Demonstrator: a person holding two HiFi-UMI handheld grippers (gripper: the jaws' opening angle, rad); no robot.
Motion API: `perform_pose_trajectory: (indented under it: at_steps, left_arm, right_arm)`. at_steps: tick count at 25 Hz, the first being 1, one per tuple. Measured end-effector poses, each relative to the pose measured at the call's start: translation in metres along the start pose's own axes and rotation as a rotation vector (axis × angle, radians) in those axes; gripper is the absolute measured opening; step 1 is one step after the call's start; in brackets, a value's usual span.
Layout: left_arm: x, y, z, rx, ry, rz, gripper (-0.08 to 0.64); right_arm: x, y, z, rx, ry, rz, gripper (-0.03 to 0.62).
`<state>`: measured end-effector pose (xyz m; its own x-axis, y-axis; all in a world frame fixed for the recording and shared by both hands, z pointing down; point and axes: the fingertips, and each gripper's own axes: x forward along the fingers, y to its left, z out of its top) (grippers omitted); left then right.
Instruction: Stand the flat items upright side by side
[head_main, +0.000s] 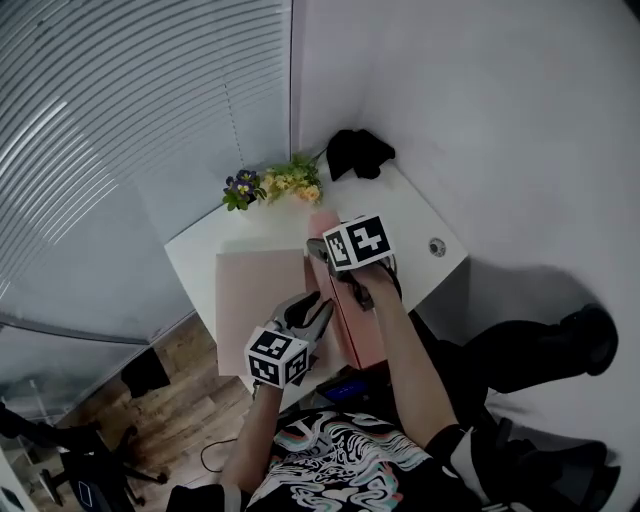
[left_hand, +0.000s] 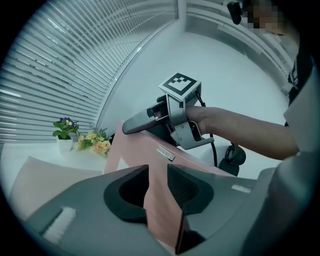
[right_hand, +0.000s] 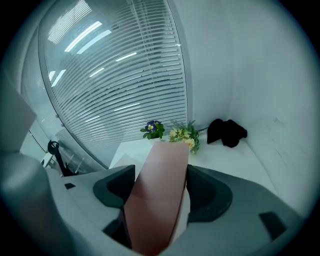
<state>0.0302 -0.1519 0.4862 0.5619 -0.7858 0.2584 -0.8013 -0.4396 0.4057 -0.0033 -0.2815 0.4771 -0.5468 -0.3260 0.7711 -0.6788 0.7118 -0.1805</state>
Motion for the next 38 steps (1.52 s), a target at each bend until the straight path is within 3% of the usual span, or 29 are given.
perform_pose_trajectory:
  at_steps: [9, 17, 31, 38]
  left_arm:
    - [-0.003, 0.01, 0.008, -0.03, -0.027, -0.091, 0.104]
    - [-0.004, 0.011, 0.013, -0.033, -0.031, -0.128, 0.103]
    - [-0.002, 0.01, 0.023, -0.043, -0.045, -0.158, 0.104]
    - [0.001, -0.016, 0.042, -0.132, -0.061, -0.324, 0.241]
  right_arm:
    - [-0.017, -0.017, -0.003, 0.086, -0.017, -0.087, 0.309]
    - [-0.034, -0.024, 0.003, 0.114, -0.057, -0.123, 0.302]
    - [-0.08, -0.032, 0.044, 0.136, -0.372, -0.231, 0.299]
    - [-0.081, -0.035, 0.045, 0.15, -0.411, -0.23, 0.298]
